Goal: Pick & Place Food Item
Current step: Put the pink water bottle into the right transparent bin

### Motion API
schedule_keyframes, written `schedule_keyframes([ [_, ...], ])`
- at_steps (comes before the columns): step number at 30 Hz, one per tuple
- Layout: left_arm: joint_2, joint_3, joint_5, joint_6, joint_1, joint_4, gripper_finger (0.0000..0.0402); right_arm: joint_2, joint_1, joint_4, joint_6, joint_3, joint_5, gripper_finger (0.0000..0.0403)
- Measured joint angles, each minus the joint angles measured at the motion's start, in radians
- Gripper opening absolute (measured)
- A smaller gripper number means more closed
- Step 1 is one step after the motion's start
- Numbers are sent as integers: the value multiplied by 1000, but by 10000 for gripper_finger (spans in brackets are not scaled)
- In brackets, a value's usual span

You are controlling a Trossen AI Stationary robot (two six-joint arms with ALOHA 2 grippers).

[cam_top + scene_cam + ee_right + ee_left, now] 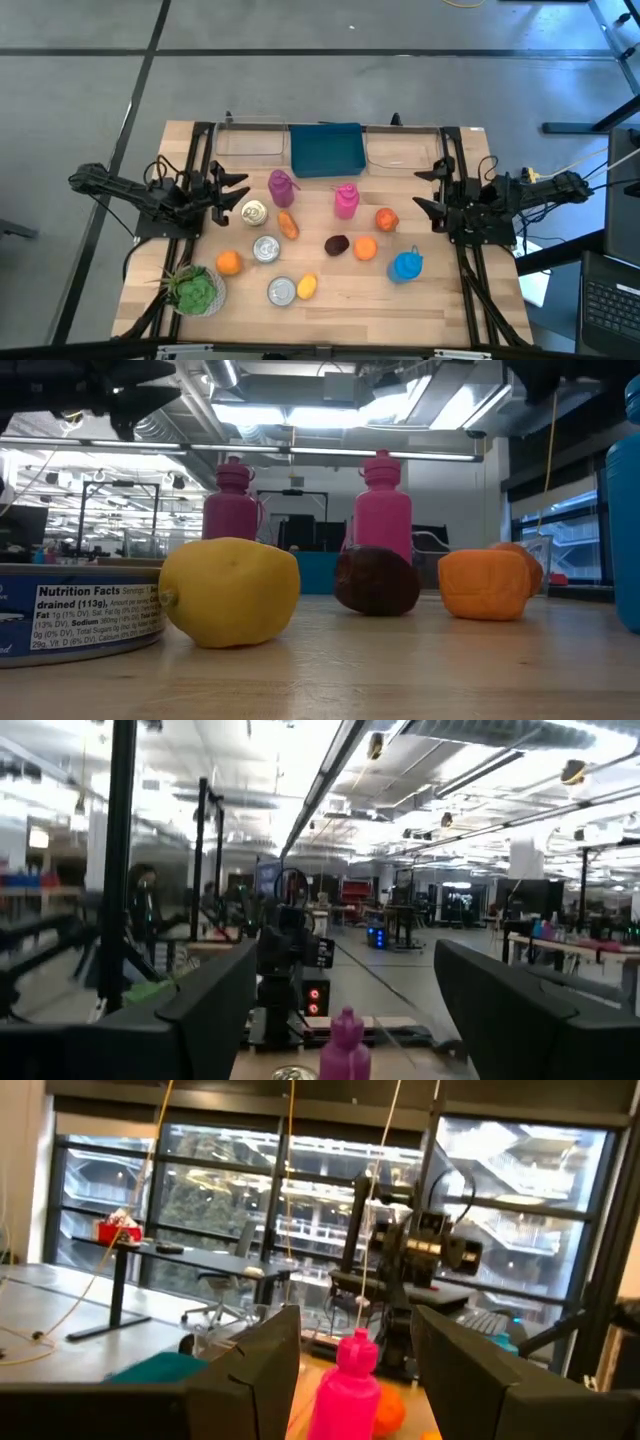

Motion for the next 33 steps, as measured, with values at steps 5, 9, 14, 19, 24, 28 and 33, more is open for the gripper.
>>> schedule_keyframes([
  [5, 141, 136, -11, 51, 0, -73, 185, 212, -53, -203, -25, 197, -23, 301],
  [9, 266, 267, -12, 122, 0, -131, 185, 363, -96, -286, -67, 321, -36, 296],
  [14, 375, 356, 37, 220, 0, -128, 185, 488, -110, -287, -158, 402, -44, 295],
  [19, 428, 372, 74, 264, 0, -125, 185, 590, -110, -280, -170, 452, -57, 295],
  [24, 460, 372, 78, 220, 0, -160, 185, 677, -110, -274, -178, 462, -119, 295],
  [28, 498, 372, 80, 218, 0, -102, 186, 728, -110, -239, -204, 463, -137, 295],
  [33, 514, 373, 32, 232, 0, -157, 185, 734, -127, -211, -141, 464, -92, 295],
])
